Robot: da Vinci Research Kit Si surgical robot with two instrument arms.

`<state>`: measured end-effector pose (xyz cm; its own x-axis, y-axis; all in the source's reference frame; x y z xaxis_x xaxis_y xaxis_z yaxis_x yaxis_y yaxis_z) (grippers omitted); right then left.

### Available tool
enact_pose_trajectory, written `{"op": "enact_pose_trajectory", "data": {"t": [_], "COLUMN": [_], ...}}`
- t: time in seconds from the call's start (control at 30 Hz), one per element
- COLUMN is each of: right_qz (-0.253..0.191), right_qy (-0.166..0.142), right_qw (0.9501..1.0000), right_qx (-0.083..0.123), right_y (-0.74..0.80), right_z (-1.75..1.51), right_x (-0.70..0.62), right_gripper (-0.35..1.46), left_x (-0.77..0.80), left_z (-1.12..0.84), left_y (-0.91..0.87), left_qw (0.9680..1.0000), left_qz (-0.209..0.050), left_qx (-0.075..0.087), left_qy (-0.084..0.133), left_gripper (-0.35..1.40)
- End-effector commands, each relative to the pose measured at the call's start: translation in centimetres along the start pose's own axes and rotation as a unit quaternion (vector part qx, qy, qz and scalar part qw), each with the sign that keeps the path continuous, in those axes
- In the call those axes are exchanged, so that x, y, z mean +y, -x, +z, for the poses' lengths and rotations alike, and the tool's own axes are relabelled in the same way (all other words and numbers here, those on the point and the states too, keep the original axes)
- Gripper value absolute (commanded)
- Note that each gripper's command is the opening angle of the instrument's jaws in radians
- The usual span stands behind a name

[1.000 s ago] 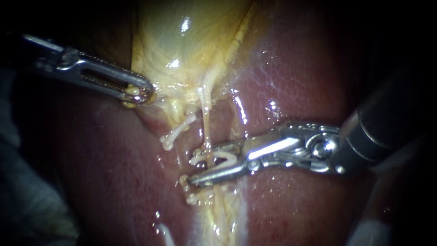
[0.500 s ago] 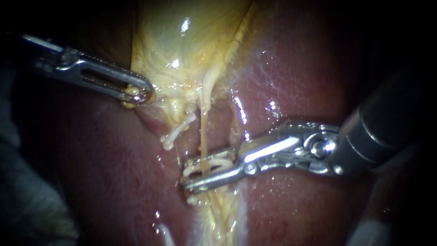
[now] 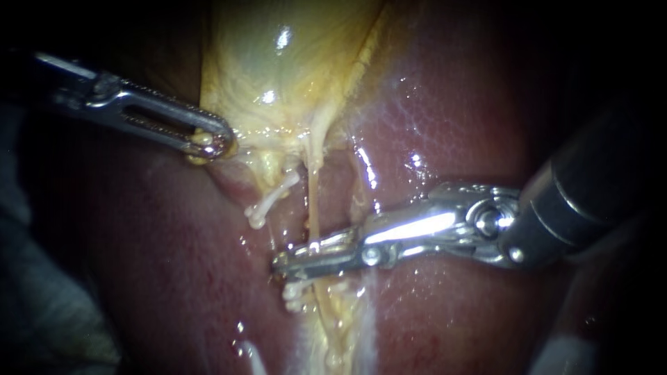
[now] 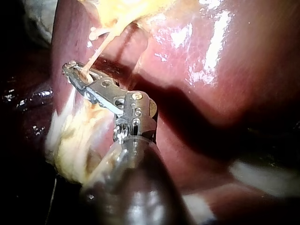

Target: Clipping second clip right tube

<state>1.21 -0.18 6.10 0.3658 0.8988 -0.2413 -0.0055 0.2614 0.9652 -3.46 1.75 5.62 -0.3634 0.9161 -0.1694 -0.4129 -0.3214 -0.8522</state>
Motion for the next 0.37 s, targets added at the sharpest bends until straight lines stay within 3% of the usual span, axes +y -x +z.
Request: {"op": "enact_pose_trajectory", "data": {"t": [0.03,0.37], "right_qz": [-0.001,-0.002], "right_qy": [0.000,0.001], "right_qw": [1.0000,1.0000], "right_qx": [0.000,0.000], "right_y": [0.00,0.01], "right_z": [-0.01,0.01], "right_x": [0.00,0.03], "right_gripper": [-0.35,-0.35], "left_x": [0.00,0.00], "left_z": [0.00,0.00], "left_y": [0.00,0.00], "left_qw": [1.0000,1.0000], "left_qz": [0.000,0.000], "left_qx": [0.000,0.000], "left_qy": [0.000,0.000], "left_gripper": [-0.35,-0.35]}}
